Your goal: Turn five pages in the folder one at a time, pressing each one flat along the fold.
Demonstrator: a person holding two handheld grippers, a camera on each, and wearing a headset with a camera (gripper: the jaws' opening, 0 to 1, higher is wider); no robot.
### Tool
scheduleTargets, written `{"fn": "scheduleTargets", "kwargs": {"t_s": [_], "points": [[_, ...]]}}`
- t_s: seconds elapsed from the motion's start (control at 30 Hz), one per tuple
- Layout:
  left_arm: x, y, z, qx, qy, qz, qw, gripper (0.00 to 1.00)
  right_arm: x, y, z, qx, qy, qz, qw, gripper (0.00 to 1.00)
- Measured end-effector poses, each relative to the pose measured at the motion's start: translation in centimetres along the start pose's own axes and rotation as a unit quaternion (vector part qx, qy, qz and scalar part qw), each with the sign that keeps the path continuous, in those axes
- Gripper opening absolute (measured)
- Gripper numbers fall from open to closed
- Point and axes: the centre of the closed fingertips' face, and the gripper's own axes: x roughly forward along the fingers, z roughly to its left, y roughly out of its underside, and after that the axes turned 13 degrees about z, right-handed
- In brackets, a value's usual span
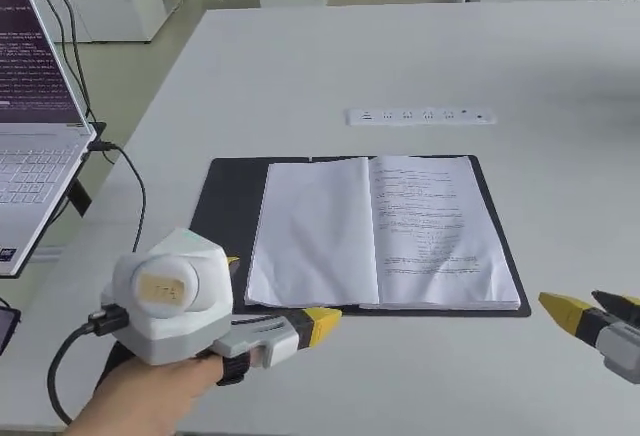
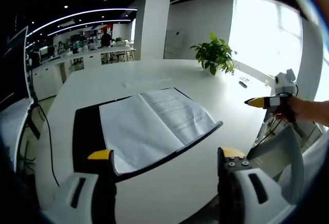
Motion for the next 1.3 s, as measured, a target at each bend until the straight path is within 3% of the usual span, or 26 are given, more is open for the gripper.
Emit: {"fn": "scheduleTargets", "kwargs": {"t_s": [0.23,0.5,0.77,0.9,1.03,1.13,1.23,1.3], "points": [[4.0,-0.9,-1.9,0.013,0.012,0.005,0.9998,0.76,1.1,0.5,0.3,-0.002,-0.009,0.008,0.9999,0.44],[10.2,-1.8,-5.0,0.045,0.025,0.019,0.9985,0.71,3.0,1.4,0.9,-0.001,-0.022,0.022,0.9995,0.43],[15.1,-3.0,-8.0,0.077,0.037,0.010,0.9963,0.65,4.4,1.5,0.0,-0.010,-0.022,0.028,0.9993,0.41],[16.9,-3.2,-8.5,0.092,0.031,0.011,0.9952,0.60,4.9,1.4,-0.5,-0.011,-0.020,0.029,0.9993,0.41],[18.5,-3.2,-8.7,0.088,0.025,0.013,0.9957,0.60,5.4,1.6,-0.7,-0.012,-0.020,0.035,0.9991,0.41],[19.3,-3.1,-8.7,0.089,0.020,0.016,0.9957,0.53,5.8,1.7,-0.9,-0.011,-0.019,0.037,0.9990,0.41],[20.0,-3.1,-8.8,0.083,0.015,0.013,0.9964,0.52,6.2,1.8,-1.2,-0.007,-0.018,0.037,0.9991,0.41],[20.4,-2.7,-8.6,0.091,0.003,0.022,0.9956,0.51,6.4,1.9,-1.4,-0.007,-0.017,0.039,0.9991,0.41]]}}
